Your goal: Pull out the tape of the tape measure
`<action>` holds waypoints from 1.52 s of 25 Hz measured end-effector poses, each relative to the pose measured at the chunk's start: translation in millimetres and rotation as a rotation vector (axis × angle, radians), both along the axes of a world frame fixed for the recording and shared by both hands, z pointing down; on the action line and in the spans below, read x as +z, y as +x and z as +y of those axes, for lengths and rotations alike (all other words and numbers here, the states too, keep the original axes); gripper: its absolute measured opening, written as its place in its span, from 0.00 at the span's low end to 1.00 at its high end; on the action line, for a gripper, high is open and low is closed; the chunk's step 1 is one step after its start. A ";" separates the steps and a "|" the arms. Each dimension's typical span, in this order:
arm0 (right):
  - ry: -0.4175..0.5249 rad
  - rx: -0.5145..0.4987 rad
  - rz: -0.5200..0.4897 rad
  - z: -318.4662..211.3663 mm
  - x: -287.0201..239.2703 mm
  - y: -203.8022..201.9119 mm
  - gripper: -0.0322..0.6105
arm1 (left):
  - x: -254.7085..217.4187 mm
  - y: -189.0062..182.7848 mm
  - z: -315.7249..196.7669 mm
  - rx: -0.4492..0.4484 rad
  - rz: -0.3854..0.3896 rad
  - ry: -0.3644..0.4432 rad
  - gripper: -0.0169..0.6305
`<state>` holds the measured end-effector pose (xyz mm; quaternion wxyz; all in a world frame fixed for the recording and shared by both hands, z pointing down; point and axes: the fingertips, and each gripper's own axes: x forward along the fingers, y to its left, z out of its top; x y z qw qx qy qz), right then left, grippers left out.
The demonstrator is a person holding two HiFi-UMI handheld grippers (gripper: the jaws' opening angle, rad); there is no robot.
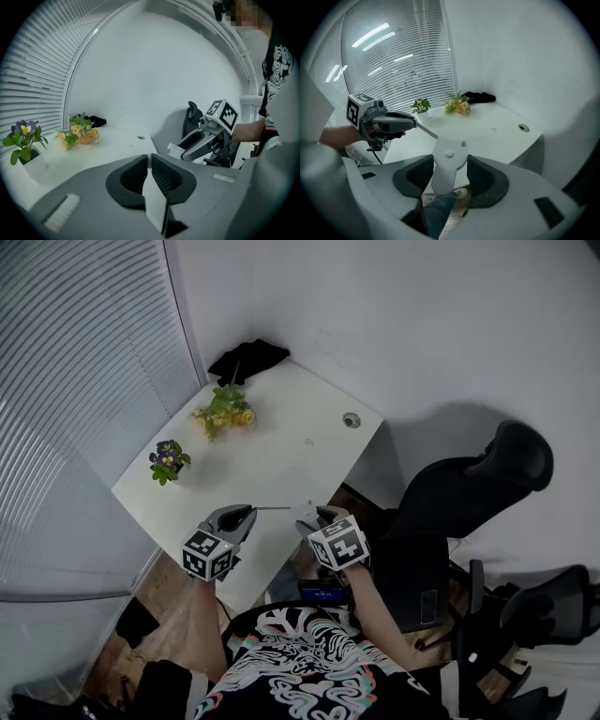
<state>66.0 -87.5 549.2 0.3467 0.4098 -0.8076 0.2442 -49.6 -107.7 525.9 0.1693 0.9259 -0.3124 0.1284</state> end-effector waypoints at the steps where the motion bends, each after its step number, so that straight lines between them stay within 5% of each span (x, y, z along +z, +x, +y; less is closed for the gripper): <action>1: 0.000 0.000 0.000 0.4 -0.1 0.6 0.40 | -0.5 0.4 0.5 0.000 -0.004 0.001 0.08; 38: -0.009 0.061 0.018 -1.2 4.4 22.0 0.38 | 7.3 -52.7 -3.1 -0.195 -0.032 -0.039 0.08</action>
